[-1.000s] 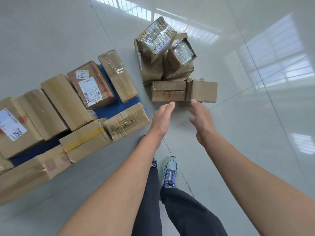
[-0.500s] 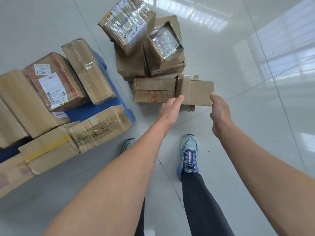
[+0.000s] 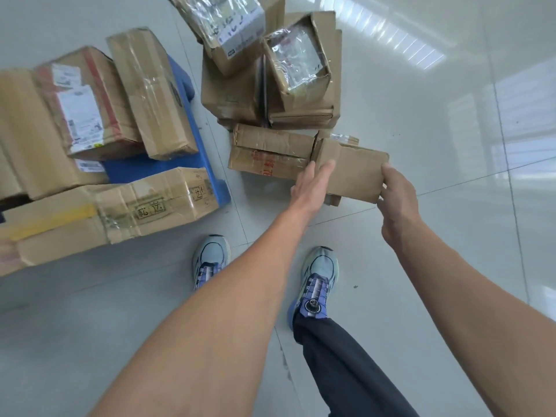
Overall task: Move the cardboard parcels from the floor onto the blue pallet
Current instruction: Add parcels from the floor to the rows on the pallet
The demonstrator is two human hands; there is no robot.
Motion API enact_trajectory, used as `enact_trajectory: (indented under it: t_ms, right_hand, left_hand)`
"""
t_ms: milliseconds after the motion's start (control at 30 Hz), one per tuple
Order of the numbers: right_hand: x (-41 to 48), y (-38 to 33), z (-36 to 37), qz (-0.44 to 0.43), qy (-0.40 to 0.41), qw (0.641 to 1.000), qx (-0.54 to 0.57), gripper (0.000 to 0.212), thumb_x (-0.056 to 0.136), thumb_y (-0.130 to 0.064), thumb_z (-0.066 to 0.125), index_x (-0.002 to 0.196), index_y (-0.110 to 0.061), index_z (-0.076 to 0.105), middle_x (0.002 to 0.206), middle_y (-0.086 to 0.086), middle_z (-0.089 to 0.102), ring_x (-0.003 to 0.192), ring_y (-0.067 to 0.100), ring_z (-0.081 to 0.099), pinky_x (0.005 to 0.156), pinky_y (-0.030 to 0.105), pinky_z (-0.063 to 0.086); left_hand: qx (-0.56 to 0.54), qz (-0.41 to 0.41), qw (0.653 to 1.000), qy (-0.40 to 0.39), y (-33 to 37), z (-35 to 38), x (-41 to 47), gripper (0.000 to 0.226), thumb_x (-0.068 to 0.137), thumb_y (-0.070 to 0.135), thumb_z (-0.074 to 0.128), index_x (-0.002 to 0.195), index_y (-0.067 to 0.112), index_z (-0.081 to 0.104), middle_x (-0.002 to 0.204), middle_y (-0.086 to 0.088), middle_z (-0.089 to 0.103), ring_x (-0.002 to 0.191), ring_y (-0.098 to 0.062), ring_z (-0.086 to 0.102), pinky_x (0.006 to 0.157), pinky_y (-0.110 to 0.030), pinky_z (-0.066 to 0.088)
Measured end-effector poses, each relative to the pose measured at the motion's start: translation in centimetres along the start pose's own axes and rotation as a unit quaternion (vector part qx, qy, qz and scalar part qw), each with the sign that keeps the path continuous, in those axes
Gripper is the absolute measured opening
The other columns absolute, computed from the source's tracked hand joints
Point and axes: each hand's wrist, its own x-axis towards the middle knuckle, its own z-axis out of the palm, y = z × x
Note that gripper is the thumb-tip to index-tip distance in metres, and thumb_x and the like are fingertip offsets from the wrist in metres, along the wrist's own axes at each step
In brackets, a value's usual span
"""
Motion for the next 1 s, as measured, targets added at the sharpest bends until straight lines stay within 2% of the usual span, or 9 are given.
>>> enact_trajectory:
  t_ms: [67, 167, 233, 367, 500, 667, 767, 867, 1000]
  right_hand:
    - [-2.0, -0.8, -0.1, -0.026, -0.008, 1.0, 0.002, 0.047, 0.094, -0.046, 0.049, 0.116, -0.007, 0.062, 0.107, -0.007, 0.06, 0.103, 0.018, 0.056, 0.107, 0.041, 0.043]
    - [-5.9, -2.3, 0.7, -0.066, -0.046, 0.997, -0.02, 0.039, 0.094, -0.043, 0.047, 0.109, -0.012, 0.065, 0.1, -0.008, 0.062, 0.098, 0.016, 0.054, 0.099, 0.043, 0.045]
    - [-9.0, -3.4, 1.9, -0.09, -0.071, 0.993, -0.042, 0.037, 0.096, -0.044, 0.046, 0.112, -0.019, 0.069, 0.106, -0.009, 0.066, 0.104, 0.016, 0.059, 0.105, 0.045, 0.046]
    - [-14.8, -5.3, 5.6, -0.104, -0.103, 0.987, -0.062, 0.056, 0.095, -0.052, 0.048, 0.14, -0.021, 0.062, 0.142, -0.005, 0.062, 0.133, 0.016, 0.056, 0.118, 0.049, 0.04]
    - [-20.0, -5.8, 10.9, -0.135, -0.142, 0.977, -0.082, 0.048, 0.089, -0.056, 0.048, 0.122, -0.03, 0.071, 0.132, -0.007, 0.067, 0.128, 0.016, 0.058, 0.117, 0.049, 0.041]
    - [-25.3, -3.7, 18.9, -0.154, -0.174, 0.968, -0.1, 0.071, 0.085, -0.062, 0.051, 0.141, -0.018, 0.062, 0.148, 0.006, 0.059, 0.137, 0.025, 0.052, 0.119, 0.054, 0.038]
    - [-28.6, -1.9, 24.0, -0.16, -0.214, 0.956, -0.118, 0.05, 0.091, -0.057, 0.049, 0.121, -0.022, 0.07, 0.134, 0.009, 0.064, 0.129, 0.032, 0.055, 0.115, 0.053, 0.042]
    - [-31.0, 0.1, 29.2, -0.152, -0.236, 0.95, -0.136, 0.044, 0.093, -0.05, 0.049, 0.114, -0.019, 0.072, 0.123, 0.005, 0.069, 0.122, 0.027, 0.06, 0.113, 0.052, 0.044]
    - [-32.3, 2.2, 35.4, -0.126, -0.257, 0.946, -0.149, 0.033, 0.096, -0.04, 0.049, 0.096, -0.015, 0.069, 0.1, -0.006, 0.069, 0.098, 0.011, 0.062, 0.108, 0.044, 0.05]
  left_hand:
    - [-0.018, 0.002, 1.0, 0.009, 0.3, -0.9, -1.9, 0.072, 0.103, 0.063, 0.039, 0.164, 0.029, 0.023, 0.173, 0.003, 0.013, 0.158, -0.026, 0.007, 0.123, -0.046, 0.008]
    - [-0.058, 0.016, 0.998, 0.031, 0.0, -3.3, -5.5, 0.073, 0.101, 0.065, 0.041, 0.163, 0.029, 0.026, 0.171, 0.005, 0.019, 0.155, -0.018, 0.018, 0.118, -0.04, 0.018]
    - [-0.094, 0.026, 0.994, 0.05, -0.4, -5.5, -8.0, 0.074, 0.099, 0.067, 0.042, 0.162, 0.03, 0.028, 0.169, 0.007, 0.023, 0.154, -0.015, 0.023, 0.119, -0.036, 0.02]
    - [-0.147, 0.043, 0.983, 0.101, -2.1, -10.5, -12.8, 0.071, 0.098, 0.068, 0.043, 0.159, 0.032, 0.038, 0.165, 0.012, 0.033, 0.149, -0.011, 0.032, 0.123, -0.049, 0.029]
    - [-0.185, 0.051, 0.972, 0.136, -4.9, -16.2, -16.9, 0.072, 0.094, 0.068, 0.046, 0.156, 0.033, 0.042, 0.161, 0.014, 0.04, 0.145, -0.009, 0.038, 0.121, -0.049, 0.034]
    - [-0.228, 0.075, 0.955, 0.175, -9.6, -24.7, -21.2, 0.065, 0.099, 0.064, 0.046, 0.156, 0.033, 0.042, 0.159, 0.013, 0.041, 0.134, -0.003, 0.04, 0.118, -0.048, 0.039]
    - [-0.236, 0.078, 0.947, 0.201, -12.8, -30.0, -23.3, 0.061, 0.101, 0.062, 0.046, 0.153, 0.028, 0.047, 0.156, 0.008, 0.046, 0.13, -0.005, 0.043, 0.117, -0.047, 0.04]
    - [-0.253, 0.058, 0.943, 0.209, -15.9, -35.4, -24.7, 0.048, 0.098, 0.065, 0.048, 0.131, 0.032, 0.059, 0.13, 0.004, 0.055, 0.117, -0.009, 0.05, 0.102, -0.04, 0.047]
    - [-0.233, 0.057, 0.949, 0.204, -19.2, -42.1, -24.1, 0.061, 0.104, 0.06, 0.04, 0.156, 0.028, 0.042, 0.161, 0.005, 0.04, 0.145, -0.019, 0.038, 0.108, -0.04, 0.041]
